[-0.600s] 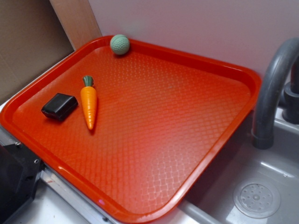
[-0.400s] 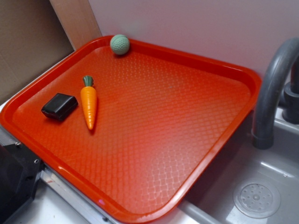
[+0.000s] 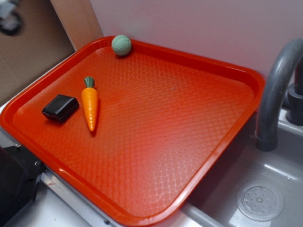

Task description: Grab the green ball.

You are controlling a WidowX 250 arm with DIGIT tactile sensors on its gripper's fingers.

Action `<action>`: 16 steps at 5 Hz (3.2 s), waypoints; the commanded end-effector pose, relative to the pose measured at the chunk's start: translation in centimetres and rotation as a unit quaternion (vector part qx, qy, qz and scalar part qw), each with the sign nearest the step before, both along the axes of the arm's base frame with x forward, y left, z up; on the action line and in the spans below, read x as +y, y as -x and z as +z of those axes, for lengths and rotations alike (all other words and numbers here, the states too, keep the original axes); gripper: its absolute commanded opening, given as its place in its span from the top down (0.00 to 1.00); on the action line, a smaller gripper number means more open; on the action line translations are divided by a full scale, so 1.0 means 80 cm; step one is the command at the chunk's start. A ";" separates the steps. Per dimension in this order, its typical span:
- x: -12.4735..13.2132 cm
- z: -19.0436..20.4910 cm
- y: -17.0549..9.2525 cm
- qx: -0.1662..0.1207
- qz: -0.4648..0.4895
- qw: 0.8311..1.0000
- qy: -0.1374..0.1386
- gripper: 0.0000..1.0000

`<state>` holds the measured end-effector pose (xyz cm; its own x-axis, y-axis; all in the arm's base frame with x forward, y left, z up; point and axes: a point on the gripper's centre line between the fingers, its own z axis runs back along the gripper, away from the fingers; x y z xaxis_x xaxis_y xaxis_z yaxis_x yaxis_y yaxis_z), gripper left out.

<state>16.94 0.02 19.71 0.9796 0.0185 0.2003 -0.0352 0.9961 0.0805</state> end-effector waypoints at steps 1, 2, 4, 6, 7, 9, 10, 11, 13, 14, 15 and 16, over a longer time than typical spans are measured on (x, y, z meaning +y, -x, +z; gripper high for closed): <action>0.075 -0.064 -0.095 -0.041 0.066 0.997 0.014 0.00; 0.115 -0.104 -0.138 -0.067 0.102 0.992 0.038 0.00; 0.114 -0.134 -0.166 -0.047 0.084 0.993 0.063 0.00; 0.114 -0.134 -0.166 -0.047 0.084 0.993 0.063 0.00; 0.114 -0.134 -0.166 -0.047 0.084 0.993 0.063 0.00; 0.142 -0.178 -0.213 -0.096 0.104 0.989 0.037 0.00; 0.137 -0.183 -0.235 -0.095 0.090 0.989 0.062 0.00; 0.128 -0.189 -0.237 -0.087 0.082 0.991 0.059 0.00; 0.112 -0.198 -0.227 -0.083 0.071 0.992 0.062 1.00; 0.107 -0.198 -0.222 -0.082 0.064 0.993 0.057 1.00; 0.111 -0.186 -0.209 -0.076 0.071 0.994 0.043 1.00; 0.094 -0.128 -0.162 -0.040 0.054 0.996 0.050 1.00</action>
<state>29.17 7.88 8.18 0.9610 0.1782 0.2116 -0.1738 0.9840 -0.0396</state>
